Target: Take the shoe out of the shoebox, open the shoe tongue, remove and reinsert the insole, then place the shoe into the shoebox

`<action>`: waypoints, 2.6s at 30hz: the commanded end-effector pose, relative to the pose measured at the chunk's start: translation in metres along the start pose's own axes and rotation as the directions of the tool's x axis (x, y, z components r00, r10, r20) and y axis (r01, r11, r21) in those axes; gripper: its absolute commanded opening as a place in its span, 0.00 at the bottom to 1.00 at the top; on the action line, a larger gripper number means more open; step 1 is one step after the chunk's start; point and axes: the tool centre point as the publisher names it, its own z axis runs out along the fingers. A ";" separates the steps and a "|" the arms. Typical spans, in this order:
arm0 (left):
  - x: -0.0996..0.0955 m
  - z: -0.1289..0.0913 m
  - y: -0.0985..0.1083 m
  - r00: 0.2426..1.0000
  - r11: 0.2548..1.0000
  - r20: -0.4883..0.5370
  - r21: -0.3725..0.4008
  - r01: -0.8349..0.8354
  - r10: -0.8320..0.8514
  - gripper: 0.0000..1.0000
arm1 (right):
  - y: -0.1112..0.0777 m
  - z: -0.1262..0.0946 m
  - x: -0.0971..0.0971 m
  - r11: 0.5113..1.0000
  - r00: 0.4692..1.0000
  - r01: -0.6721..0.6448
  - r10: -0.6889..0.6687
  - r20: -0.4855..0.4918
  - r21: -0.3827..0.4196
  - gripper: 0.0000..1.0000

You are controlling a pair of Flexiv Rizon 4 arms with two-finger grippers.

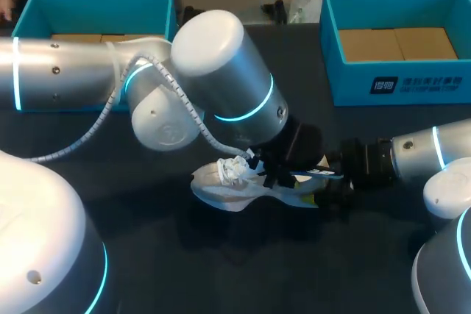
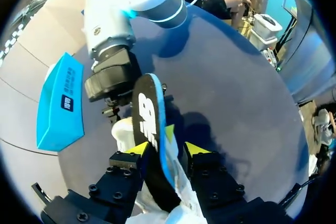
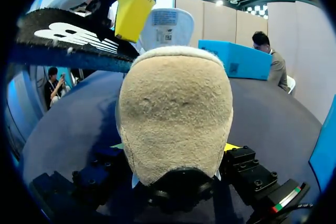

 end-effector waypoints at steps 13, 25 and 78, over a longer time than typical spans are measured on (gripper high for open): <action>-0.012 0.021 0.002 0.998 0.998 0.039 0.043 0.043 -0.044 0.36 | -0.002 0.003 0.000 1.000 1.000 0.000 0.000 0.001 0.006 0.00; -0.015 0.027 0.002 0.997 0.996 0.026 0.052 0.070 -0.071 0.00 | -0.002 0.003 0.000 1.000 1.000 0.000 0.000 0.001 0.006 0.00; -0.057 -0.170 -0.135 0.906 0.809 -0.294 0.423 0.409 -0.304 0.00 | -0.002 0.003 0.000 1.000 1.000 0.000 0.000 0.001 0.006 0.00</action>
